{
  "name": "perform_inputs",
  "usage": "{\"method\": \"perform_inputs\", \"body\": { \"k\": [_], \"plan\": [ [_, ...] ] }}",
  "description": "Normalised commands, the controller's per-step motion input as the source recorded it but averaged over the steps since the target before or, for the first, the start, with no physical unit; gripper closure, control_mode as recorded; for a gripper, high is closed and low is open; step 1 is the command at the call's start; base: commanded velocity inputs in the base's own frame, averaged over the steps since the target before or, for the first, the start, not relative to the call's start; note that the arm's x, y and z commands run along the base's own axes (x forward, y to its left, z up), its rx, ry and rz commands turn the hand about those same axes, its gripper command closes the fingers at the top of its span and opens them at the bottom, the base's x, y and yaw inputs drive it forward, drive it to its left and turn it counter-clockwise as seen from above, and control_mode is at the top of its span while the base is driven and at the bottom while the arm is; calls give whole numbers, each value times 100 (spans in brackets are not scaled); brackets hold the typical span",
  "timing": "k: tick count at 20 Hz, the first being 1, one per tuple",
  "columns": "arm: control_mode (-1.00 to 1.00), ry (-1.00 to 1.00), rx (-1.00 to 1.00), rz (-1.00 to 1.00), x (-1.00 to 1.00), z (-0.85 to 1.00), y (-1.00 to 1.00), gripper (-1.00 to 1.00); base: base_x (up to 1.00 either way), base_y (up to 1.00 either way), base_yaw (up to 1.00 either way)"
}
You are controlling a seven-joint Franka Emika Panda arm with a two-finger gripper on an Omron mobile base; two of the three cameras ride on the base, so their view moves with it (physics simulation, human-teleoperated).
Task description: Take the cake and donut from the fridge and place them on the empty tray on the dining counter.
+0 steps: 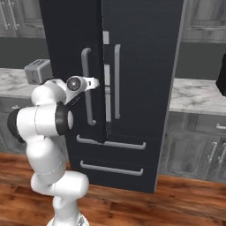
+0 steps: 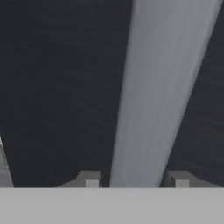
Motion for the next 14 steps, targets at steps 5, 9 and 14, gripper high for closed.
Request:
{"method": "perform_inputs", "body": {
  "k": [5, 9, 14],
  "plan": [
    [-100, 6, -8, 0, -100, 24, 100, 100, 0, 0, 0],
    [-100, 19, 0, 0, -100, 40, 100, 100, 0, 0, 0],
    [-100, 20, 2, -2, -100, 71, 66, 100, 0, 0, 0]
  ]
}}
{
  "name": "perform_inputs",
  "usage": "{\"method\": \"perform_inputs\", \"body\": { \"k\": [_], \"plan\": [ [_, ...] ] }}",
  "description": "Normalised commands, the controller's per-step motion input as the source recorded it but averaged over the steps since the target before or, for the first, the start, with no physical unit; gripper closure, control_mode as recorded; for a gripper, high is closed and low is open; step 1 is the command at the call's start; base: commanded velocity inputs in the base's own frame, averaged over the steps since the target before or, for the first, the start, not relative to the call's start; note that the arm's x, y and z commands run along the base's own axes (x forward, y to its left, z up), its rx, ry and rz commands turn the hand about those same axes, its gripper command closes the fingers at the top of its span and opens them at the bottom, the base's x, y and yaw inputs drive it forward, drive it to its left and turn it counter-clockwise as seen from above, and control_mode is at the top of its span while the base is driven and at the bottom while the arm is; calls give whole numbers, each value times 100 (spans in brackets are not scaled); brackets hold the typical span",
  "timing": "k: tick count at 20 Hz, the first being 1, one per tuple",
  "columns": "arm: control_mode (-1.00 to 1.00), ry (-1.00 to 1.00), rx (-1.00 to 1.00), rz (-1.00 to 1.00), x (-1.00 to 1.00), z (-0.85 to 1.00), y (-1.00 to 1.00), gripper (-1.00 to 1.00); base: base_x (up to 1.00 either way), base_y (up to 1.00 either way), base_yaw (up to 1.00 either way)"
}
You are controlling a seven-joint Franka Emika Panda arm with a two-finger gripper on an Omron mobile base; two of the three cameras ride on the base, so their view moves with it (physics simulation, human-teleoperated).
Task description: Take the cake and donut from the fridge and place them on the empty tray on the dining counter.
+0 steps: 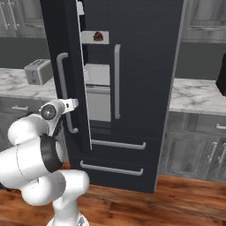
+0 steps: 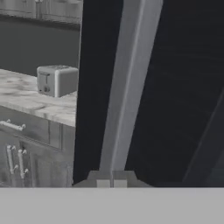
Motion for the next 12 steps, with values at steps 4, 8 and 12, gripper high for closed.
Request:
{"method": "perform_inputs", "body": {
  "k": [4, 8, 12],
  "plan": [
    [-100, 8, 7, -1, -99, 100, -58, 100, 0, 0, 0],
    [-100, 27, 11, 0, -14, 100, -86, 100, 0, 0, 0],
    [-100, 39, 25, 6, 7, 98, -76, 100, 0, 0, 0]
  ]
}}
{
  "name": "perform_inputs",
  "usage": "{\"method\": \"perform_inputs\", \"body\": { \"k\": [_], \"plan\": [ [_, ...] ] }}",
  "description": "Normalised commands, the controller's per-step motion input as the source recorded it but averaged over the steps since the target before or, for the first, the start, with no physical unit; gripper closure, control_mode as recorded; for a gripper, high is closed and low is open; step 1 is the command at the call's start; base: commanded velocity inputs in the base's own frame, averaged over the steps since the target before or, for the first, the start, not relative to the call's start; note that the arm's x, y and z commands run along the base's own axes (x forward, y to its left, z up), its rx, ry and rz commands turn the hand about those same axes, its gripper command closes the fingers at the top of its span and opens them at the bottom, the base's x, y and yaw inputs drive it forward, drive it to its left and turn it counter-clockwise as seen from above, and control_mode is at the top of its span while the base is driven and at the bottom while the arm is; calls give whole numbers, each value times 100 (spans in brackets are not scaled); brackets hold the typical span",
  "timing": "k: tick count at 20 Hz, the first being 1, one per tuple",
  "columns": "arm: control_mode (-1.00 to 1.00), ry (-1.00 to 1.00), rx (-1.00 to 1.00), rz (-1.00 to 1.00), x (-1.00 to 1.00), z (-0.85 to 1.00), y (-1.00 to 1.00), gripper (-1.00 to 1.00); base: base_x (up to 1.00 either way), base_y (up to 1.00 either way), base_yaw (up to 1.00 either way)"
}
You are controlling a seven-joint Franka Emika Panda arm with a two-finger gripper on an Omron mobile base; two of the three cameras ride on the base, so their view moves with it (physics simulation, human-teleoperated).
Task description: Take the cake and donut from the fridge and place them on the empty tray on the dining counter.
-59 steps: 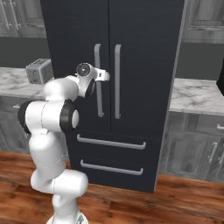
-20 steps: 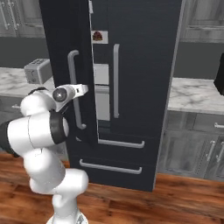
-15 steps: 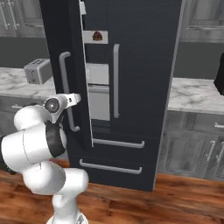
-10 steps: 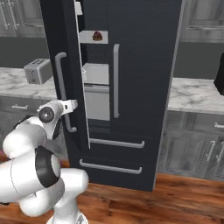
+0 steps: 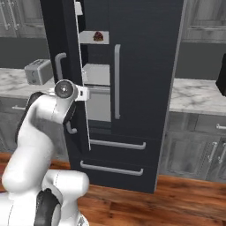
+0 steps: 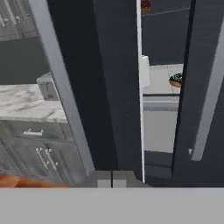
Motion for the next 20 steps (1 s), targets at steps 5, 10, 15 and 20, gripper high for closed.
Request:
{"method": "perform_inputs", "body": {
  "k": [5, 10, 15, 20],
  "plan": [
    [-100, 17, 58, 1, 37, 12, -100, 100, 0, 0, 0],
    [-100, 24, 30, 15, 89, -6, -64, 100, 0, 0, 0],
    [-100, 44, 61, 2, 60, -13, -18, 100, 0, 0, 0],
    [-100, 10, 34, 0, 52, -47, 8, 100, 0, 0, 0]
  ]
}}
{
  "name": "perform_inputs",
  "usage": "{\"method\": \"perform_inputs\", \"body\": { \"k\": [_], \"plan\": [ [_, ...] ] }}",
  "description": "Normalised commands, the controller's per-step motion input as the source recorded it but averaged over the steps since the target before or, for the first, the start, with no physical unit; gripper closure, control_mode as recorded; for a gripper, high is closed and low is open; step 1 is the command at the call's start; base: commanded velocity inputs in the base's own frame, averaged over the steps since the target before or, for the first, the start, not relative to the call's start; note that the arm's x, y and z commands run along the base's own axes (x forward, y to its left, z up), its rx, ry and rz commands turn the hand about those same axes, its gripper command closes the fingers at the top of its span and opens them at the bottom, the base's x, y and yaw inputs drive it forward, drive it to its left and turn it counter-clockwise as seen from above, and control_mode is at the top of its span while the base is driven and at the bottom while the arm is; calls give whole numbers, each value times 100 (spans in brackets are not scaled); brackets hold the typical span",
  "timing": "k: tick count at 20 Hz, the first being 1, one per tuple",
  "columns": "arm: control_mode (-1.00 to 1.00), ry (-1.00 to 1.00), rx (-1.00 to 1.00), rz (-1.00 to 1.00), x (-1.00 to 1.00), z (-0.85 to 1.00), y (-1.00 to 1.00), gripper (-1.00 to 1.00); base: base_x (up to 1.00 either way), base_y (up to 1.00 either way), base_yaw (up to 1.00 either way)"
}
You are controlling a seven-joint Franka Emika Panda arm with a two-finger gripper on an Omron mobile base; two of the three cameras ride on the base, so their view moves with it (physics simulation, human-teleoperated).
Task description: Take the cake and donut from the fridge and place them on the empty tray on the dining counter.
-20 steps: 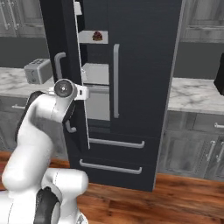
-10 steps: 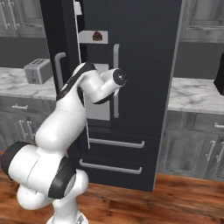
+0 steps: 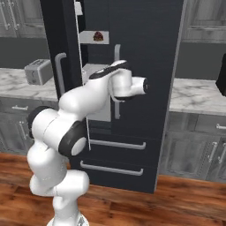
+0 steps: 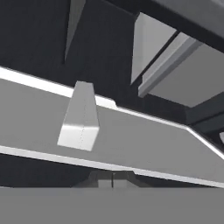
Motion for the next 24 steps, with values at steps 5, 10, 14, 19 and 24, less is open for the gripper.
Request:
{"method": "perform_inputs", "body": {
  "k": [5, 10, 14, 19, 24],
  "plan": [
    [-100, -1, 17, 4, 58, -51, 33, 100, 0, 0, 0],
    [-100, 9, 29, 13, 76, -17, 43, 100, 0, 0, 0],
    [-100, 12, 20, 13, 68, -1, 34, 100, 0, 0, 0],
    [-100, 21, 11, 21, 54, -12, 51, 100, 0, 0, 0],
    [-100, 22, 12, 20, 34, -11, 27, 100, 0, 0, 0]
  ]
}}
